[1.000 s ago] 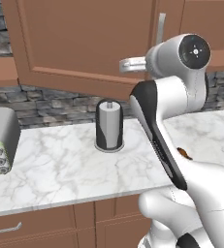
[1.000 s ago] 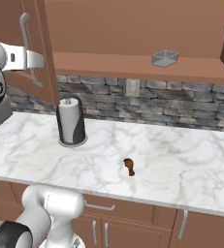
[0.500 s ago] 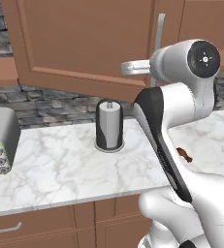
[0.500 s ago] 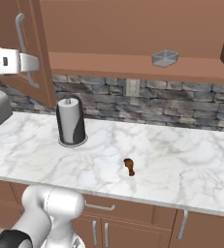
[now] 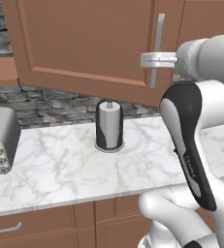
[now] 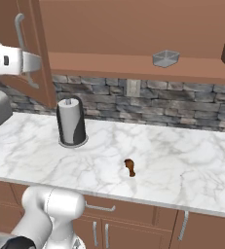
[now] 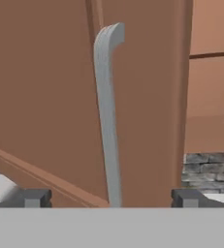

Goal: Retrieve the tupperware from the cabinet, then place the raw meat into the tupperware to avoid contamination.

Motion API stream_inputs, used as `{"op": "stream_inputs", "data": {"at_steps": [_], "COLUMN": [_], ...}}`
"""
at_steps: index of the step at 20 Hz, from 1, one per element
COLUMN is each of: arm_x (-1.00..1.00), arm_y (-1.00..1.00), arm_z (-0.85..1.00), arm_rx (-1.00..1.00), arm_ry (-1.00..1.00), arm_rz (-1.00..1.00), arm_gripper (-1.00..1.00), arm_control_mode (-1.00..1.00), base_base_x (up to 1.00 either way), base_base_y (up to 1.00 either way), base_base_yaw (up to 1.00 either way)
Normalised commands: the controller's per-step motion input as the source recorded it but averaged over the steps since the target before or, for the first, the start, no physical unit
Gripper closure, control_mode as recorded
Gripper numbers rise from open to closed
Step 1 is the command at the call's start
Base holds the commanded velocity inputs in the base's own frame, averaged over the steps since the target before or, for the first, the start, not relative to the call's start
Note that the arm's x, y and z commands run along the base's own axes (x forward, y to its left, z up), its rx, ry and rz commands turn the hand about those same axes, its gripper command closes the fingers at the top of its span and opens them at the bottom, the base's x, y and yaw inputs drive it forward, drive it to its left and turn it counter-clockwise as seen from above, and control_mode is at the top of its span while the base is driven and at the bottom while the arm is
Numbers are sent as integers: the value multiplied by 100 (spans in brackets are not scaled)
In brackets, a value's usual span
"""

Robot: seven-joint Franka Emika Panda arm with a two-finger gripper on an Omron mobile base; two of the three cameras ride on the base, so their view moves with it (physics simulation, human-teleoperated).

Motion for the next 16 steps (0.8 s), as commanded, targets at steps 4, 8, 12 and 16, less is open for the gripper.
{"op": "stream_inputs", "data": {"at_steps": [4, 8, 12, 16], "arm_x": [-36, -25, -26, -25], "arm_y": [-29, -23, -15, -14], "arm_z": [22, 10, 2, 0], "arm_rx": [10, 11, 12, 14], "arm_ry": [0, 3, 5, 6], "arm_rz": [8, 10, 12, 12], "arm_gripper": [-100, -100, -100, -100], "arm_control_mode": [-100, -100, -100, -100], "base_base_x": [0, 0, 0, 0], "base_base_y": [0, 0, 0, 0], "base_base_yaw": [0, 0, 0, 0]}}
